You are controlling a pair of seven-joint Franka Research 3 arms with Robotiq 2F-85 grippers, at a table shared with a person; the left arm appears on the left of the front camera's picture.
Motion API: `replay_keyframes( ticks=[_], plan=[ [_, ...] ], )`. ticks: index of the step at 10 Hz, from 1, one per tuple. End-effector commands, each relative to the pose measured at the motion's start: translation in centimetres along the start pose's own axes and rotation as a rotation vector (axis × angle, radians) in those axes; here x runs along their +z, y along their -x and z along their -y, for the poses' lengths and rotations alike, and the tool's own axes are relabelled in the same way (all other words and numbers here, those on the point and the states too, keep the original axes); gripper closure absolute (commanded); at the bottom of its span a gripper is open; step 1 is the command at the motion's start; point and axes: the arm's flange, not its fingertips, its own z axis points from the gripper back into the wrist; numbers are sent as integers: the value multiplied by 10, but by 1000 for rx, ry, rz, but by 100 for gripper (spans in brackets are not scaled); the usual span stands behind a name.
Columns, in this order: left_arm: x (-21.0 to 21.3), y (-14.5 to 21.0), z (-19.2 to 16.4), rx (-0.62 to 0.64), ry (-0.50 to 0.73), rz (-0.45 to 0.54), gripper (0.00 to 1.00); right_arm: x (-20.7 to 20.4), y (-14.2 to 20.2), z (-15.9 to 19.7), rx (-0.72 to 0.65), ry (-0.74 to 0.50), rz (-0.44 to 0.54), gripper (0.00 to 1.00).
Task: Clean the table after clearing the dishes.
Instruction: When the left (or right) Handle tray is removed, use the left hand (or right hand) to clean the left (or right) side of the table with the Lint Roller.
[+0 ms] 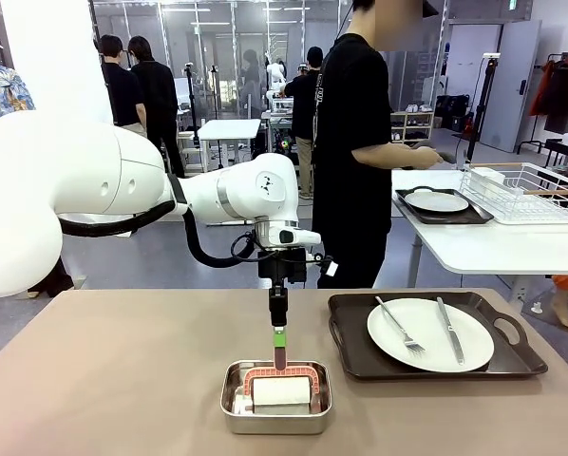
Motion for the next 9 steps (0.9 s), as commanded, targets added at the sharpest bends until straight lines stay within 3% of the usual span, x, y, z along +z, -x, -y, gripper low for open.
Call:
replay_keyframes(
  ticks=[1,3,4,5,6,7,8,9],
  plan=[
    [0,0,-1,5,24,-10,70,0,2,-3,5,-2,1,0],
    [1,-2,-1,-2,21,-7,70,0,2,-3,5,-2,1,0],
    [1,-2,-1,3,24,-7,89,0,2,-3,5,-2,1,0],
    [2,-2,0,2,22,-4,89,0,2,-3,5,-2,1,0],
    [2,-1,-2,23,37,-1,100,0,2,-3,5,-2,1,0],
    [3,-1,-2,17,39,7,94,0,2,-3,5,-2,1,0],
    [5,-1,-1,19,37,3,100,0,2,-3,5,-2,1,0],
    [6,-1,0,19,34,-1,100,0,2,-3,5,-2,1,0]
  ],
)
